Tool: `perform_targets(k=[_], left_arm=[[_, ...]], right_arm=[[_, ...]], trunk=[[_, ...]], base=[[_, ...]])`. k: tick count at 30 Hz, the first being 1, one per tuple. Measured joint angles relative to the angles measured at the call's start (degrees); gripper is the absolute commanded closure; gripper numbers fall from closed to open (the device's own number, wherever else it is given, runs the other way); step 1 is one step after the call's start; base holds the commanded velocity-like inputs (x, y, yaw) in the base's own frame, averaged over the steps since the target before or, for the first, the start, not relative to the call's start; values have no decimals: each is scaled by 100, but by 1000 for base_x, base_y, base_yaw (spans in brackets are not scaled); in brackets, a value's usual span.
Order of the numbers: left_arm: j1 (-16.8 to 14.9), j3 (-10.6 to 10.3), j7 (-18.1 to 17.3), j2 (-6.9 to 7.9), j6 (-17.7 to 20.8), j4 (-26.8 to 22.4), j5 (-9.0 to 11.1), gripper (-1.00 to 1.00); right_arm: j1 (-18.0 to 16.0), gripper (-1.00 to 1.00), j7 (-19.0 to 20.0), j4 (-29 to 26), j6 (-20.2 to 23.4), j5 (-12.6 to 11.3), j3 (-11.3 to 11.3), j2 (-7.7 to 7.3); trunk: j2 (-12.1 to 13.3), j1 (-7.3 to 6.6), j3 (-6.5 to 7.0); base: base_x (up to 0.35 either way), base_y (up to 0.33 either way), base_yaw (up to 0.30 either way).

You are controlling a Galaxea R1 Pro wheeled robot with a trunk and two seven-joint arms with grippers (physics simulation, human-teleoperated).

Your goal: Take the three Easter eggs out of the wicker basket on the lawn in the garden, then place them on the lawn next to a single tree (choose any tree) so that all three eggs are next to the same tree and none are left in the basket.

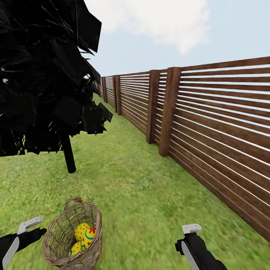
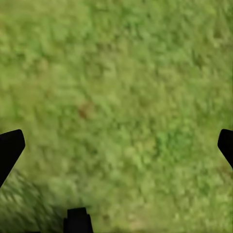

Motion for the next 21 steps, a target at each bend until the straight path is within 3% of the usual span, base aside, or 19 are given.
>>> perform_targets(k=[21], left_arm=[[0,-23,0,-36,0,9,-5,-100]], right_arm=[[-2,-100,0,-1,0,0,0,0]], trunk=[[-842,461,-377]], base=[[0,0,0]])
